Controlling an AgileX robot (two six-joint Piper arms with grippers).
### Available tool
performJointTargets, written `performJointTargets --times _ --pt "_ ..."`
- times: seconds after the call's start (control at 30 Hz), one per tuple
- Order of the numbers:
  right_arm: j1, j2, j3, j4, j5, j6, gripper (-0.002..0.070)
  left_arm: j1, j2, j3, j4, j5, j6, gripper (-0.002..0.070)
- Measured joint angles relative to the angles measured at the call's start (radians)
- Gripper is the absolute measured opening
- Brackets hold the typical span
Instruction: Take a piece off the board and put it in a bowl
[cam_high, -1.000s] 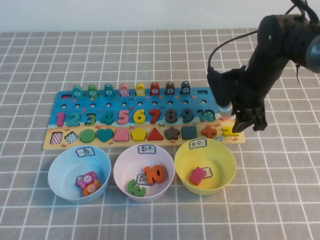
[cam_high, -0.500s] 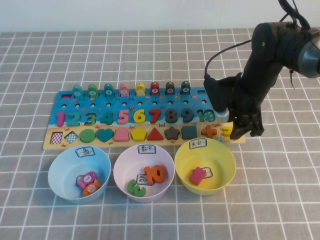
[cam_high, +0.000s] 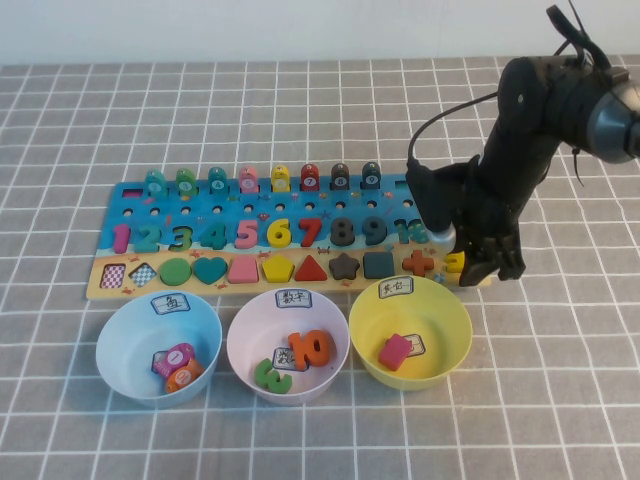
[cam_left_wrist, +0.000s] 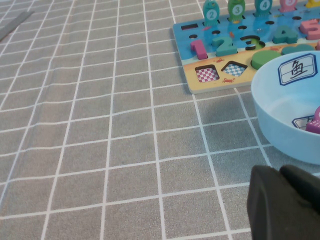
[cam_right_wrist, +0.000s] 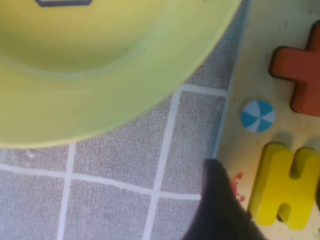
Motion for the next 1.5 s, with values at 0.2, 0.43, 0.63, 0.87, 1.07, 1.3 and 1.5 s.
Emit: performJointTargets --times 0.2,0.43,0.63,0.87,1.07,1.3,1.5 --pt "0.0 0.005 0.0 0.0 -0.002 0.0 0.0368 0.0 0.0 0.0 0.0 0.0 0.0 0.0" --pt "0.0 0.007 0.0 -0.002 -0.017 0.0 0.036 0.0 0.0 0.0 0.0 0.0 0.0 0.0" --pt "0.0 0.007 0.0 -0.006 -0.025 0.0 0.0307 0.0 0.0 0.0 0.0 0.0 0.0 0.0" --pt "0.0 0.007 0.0 -0.006 -0.04 0.0 0.0216 0.0 0.0 0.0 0.0 0.0 0.0 0.0" --pt "0.0 0.007 0.0 -0.003 -0.04 0.012 0.0179 0.0 0.0 0.0 0.0 0.0 0.0 0.0" --pt "0.0 -0.009 0.0 -0.005 -0.035 0.014 0.0179 0.0 0.0 0.0 0.0 0.0 0.0 0.0" --pt "0.0 -0.077 0.0 -0.041 -0.002 0.104 0.0169 0.0 0.0 0.0 0.0 0.0 0.0 0.0"
